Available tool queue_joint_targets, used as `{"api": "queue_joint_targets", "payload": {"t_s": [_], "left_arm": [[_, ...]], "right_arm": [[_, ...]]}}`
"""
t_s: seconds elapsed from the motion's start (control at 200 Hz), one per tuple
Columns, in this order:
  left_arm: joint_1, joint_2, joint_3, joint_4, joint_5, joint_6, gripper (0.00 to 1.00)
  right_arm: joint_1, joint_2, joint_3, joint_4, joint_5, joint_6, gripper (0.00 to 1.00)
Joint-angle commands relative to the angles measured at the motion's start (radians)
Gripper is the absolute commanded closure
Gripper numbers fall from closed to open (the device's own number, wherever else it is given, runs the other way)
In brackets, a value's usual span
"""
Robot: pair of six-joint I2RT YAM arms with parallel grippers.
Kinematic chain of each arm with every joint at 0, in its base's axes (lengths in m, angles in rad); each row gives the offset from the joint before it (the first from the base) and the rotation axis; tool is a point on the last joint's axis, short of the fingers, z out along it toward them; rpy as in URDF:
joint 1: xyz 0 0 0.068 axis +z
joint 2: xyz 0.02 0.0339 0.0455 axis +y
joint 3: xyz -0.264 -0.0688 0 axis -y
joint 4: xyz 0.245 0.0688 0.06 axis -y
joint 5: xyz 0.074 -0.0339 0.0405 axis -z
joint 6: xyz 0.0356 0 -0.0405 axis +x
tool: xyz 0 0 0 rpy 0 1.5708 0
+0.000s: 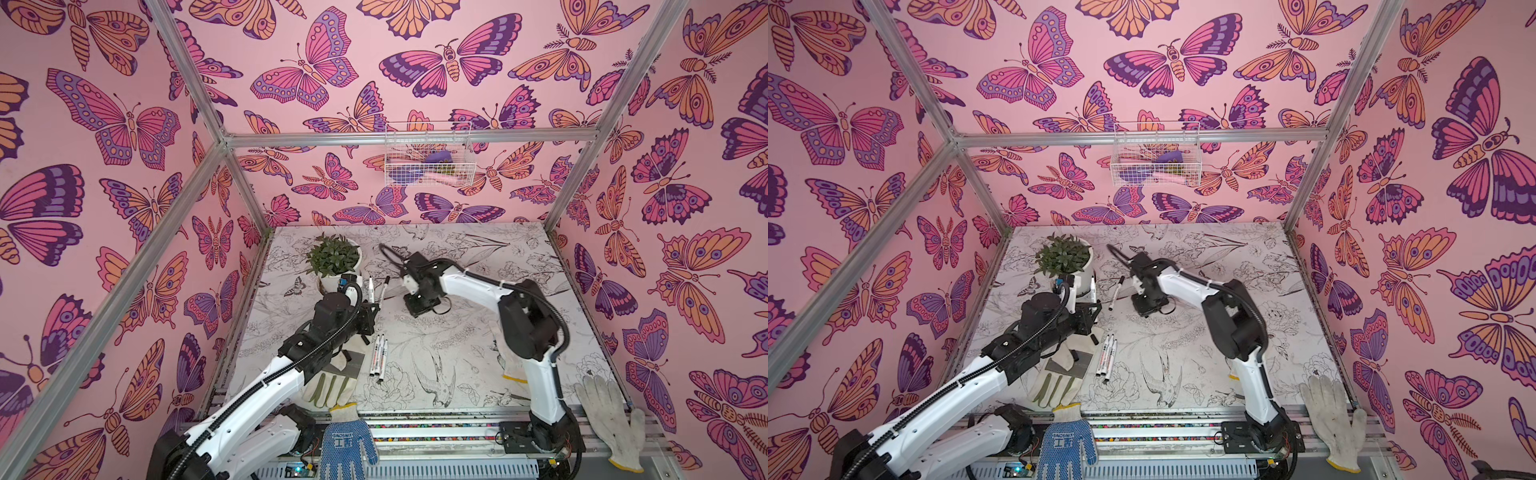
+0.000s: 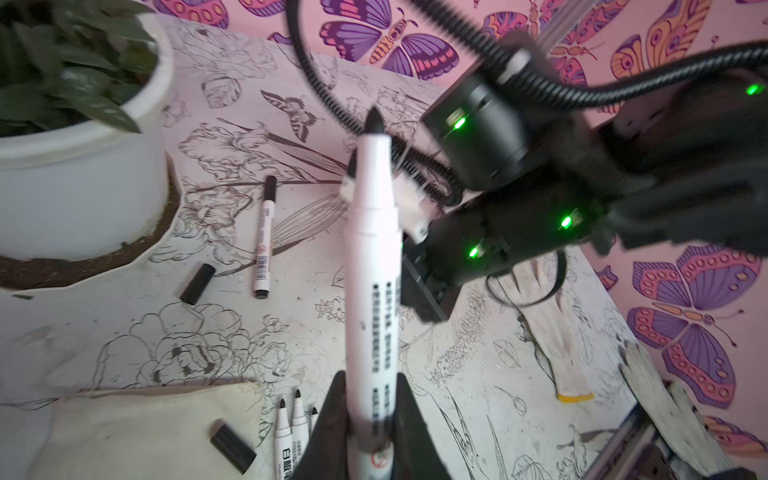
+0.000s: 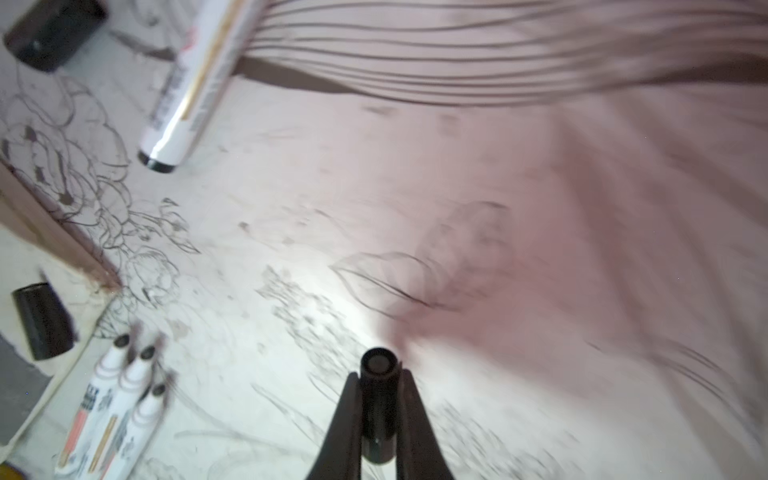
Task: Insert the pens into the pen caps
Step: 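Carry the cap to the marker tip with the right gripper while the left tilts it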
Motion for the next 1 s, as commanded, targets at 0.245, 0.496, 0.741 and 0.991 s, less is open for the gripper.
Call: {"api": "queue_joint_targets", "payload": {"t_s": [0.245, 0.496, 0.741, 0.991], "left_arm": [[-0.024, 0.203, 0.095, 0.158, 0.358, 0.095, 1.0], [-0.086, 0.296, 0.152, 0.206, 0.359, 0.084, 1.0], [-0.113, 0.357, 0.171, 0.237, 0.341, 0.06, 1.0], [-0.114, 0.347, 0.18, 0.257, 0.317, 0.057, 1.0]], "right_arm": [[-0.21, -0.507, -0.35, 0.654, -0.386, 0.345, 1.0], [-0.198, -0.508, -0.461, 1.09, -0.526, 0.628, 1.0], [-0.174, -0.536, -0.475, 1.037, -0.609, 0.554, 1.0], [-0.174, -0.575, -0.481, 0.9, -0.583, 0.439, 1.0]]}}
